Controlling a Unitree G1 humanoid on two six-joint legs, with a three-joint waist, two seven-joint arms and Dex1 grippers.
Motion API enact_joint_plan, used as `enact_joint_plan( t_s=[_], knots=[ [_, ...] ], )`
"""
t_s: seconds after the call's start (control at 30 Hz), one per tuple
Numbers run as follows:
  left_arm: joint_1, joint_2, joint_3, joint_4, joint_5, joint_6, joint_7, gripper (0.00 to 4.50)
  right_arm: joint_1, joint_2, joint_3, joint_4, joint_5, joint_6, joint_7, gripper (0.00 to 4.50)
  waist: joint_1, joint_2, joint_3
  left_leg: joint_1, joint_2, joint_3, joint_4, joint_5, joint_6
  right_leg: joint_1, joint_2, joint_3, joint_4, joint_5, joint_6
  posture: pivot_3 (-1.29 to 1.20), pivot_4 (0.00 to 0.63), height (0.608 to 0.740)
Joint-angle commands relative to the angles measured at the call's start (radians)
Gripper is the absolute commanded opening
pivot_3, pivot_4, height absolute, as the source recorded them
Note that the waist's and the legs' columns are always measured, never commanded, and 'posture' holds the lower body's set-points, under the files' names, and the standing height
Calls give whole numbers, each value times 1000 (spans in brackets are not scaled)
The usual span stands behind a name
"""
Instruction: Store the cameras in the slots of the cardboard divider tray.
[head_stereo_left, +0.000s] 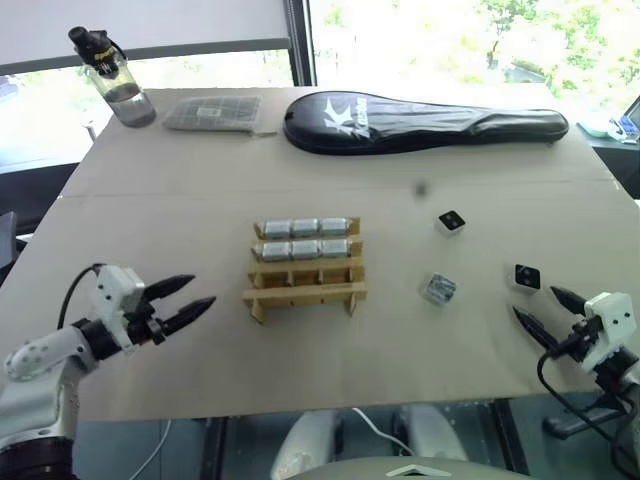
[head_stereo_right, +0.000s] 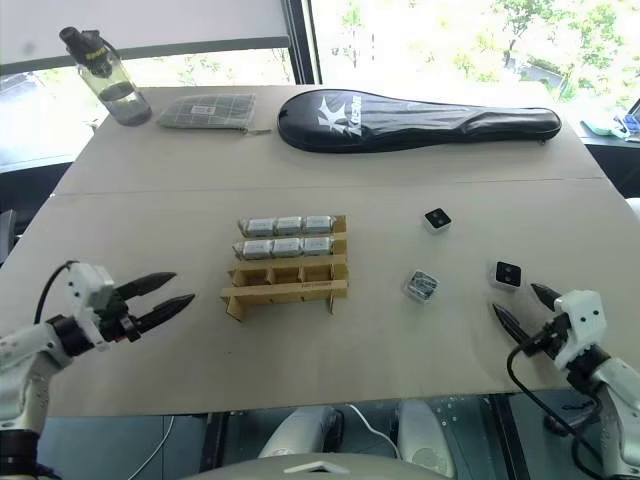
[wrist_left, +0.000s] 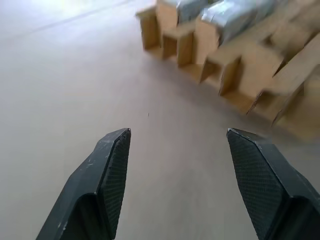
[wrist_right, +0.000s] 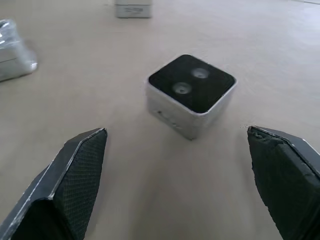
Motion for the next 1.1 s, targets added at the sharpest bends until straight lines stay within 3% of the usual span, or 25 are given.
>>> enact_joint_plan(
  t_s=[0.03, 0.1, 0.33, 0.57, 0.8, 1.0, 1.1],
  knots=[
    [-42, 67, 44, -98, -134, 113, -104, 3163, -6, 54, 40, -115, -88, 117, -207, 4458, 0, 1, 0, -1, 0, 0, 0, 0, 0, -1, 0, 0, 0, 0, 0, 0, 150, 740],
    [-57, 88, 37, -143, -169, 155, -138, 3163, -18, 103, 57, -162, -113, 204, -319, 4458, -3, 1, -1, 0, -1, 0, 0, 0, 0, -1, -1, 1, 0, 0, 0, 0, 150, 740],
    [-129, 156, 8, -265, -287, 334, -232, 3163, -63, 311, 138, -278, -227, 242, -592, 4458, -21, 0, -1, 1, 0, 2, 1, 0, -1, -3, 2, 3, 3, 0, 0, 0, 150, 740],
    [-231, 155, -52, -253, -268, 341, -282, 3163, -169, 377, 215, -231, -364, 236, -732, 4458, -34, 0, -1, 0, 0, 4, 0, 1, -1, -5, 2, 5, 4, 0, 0, 0, 150, 740],
    [-246, 146, -65, -208, -239, 315, -309, 3163, -150, 395, 190, -222, -393, 234, -790, 4458, -33, 0, -1, -1, 0, 4, -1, 1, -1, -7, 2, 4, 3, 0, 0, 0, 150, 740],
    [-251, 142, -68, -189, -227, 304, -326, 3163, -132, 397, 208, -239, -400, 231, -799, 2042, -30, 0, -1, -1, 0, 4, -1, 1, -1, -6, 2, 4, 3, 0, 0, 0, 150, 740],
    [-252, 142, -75, -177, -218, 304, -332, 3163, -131, 385, 236, -255, -409, 224, -776, 2023, -31, 0, -2, -1, 0, 4, -1, 1, -1, -6, 2, 4, 3, 0, 0, 0, 150, 740]
  ],
)
